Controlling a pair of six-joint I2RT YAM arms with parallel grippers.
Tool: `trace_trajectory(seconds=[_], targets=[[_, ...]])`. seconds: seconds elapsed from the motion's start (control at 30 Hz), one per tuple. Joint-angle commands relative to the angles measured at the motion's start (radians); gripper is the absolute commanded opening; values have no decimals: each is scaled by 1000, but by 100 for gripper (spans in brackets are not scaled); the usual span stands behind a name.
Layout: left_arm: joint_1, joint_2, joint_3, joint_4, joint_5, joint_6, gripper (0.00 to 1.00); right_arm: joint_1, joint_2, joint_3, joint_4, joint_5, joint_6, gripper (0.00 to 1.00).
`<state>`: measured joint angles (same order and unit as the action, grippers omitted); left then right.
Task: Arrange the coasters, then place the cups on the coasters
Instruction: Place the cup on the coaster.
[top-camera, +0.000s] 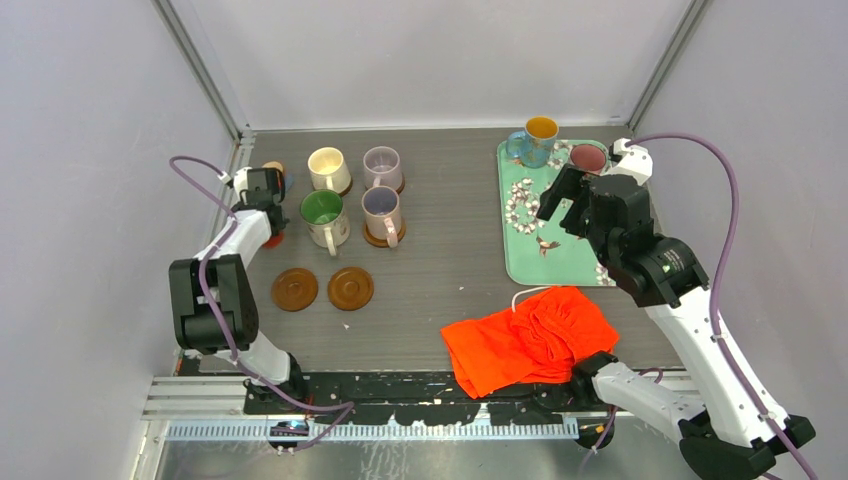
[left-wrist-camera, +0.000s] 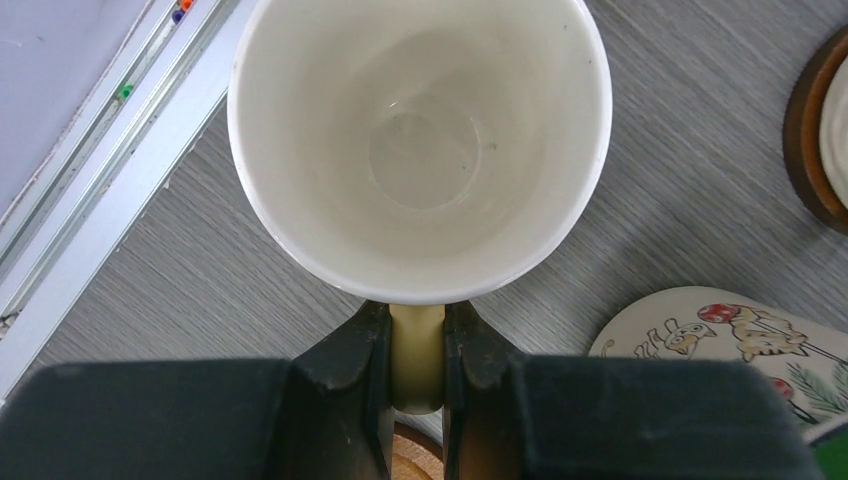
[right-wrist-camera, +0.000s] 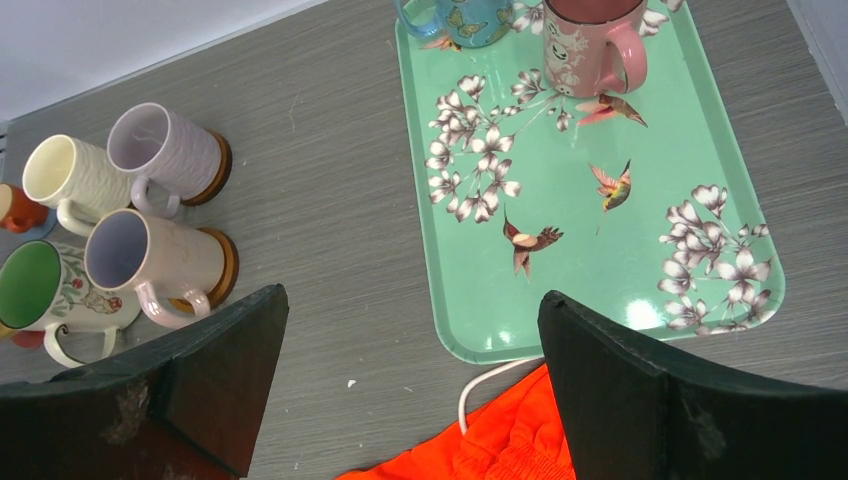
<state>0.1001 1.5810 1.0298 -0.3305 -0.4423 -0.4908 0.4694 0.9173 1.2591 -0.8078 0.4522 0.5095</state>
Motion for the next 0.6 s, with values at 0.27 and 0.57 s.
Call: trace_trajectory(seconds=[0.27,0.57], targets=[[11,9,43,50,-35,-38,0,10,11,-3,39,29,-19,100],[11,15,40,29,-31,-60,1,11,16,-4,39,35,-19,100]])
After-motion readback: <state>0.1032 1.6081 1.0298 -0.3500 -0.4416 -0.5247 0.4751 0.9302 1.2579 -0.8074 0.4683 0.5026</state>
